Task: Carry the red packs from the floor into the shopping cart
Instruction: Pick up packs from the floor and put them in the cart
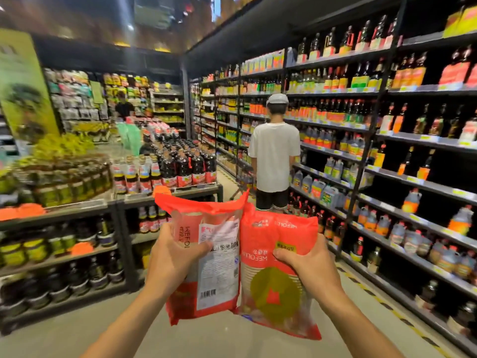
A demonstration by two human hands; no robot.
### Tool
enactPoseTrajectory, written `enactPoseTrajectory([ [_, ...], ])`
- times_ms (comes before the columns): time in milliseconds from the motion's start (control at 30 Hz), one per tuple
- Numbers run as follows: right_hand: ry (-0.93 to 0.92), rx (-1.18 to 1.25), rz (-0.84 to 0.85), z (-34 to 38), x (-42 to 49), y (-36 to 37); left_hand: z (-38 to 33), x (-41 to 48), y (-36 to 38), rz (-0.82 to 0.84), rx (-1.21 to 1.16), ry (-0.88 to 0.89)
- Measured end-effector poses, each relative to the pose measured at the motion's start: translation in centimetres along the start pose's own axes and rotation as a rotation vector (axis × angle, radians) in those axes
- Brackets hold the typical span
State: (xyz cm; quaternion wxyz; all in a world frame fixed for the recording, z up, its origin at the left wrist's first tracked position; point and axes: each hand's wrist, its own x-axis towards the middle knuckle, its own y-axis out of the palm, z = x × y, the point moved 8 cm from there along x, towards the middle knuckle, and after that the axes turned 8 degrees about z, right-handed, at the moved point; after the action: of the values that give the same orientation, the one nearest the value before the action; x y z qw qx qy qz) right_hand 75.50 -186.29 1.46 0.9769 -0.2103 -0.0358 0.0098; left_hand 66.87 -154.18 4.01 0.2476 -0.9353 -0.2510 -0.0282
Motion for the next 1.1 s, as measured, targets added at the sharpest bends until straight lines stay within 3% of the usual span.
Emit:
enactPoseTrajectory([
  [267,-0.158,0.077,0.322,3.4,7.9,10.0,2.1,-0.2,-6.9,-0.306,0.157,-0.127],
  [633,-0.322,0.243,0.735,11.8,7.3,22.0,3.8,-5.2,-16.5,-0.600,0.235,-0.287],
  [833,-0.404,0.193,0.859,16.2,5.7,28.3,4.5,-8.1,-20.9,-0.789,0.202,-0.349],
  [1100,-0.471,0.129,0.984,21.0,2.7,39.0,11.0,-9.6,-28.7,-0.934,0.165,-0.419],
])
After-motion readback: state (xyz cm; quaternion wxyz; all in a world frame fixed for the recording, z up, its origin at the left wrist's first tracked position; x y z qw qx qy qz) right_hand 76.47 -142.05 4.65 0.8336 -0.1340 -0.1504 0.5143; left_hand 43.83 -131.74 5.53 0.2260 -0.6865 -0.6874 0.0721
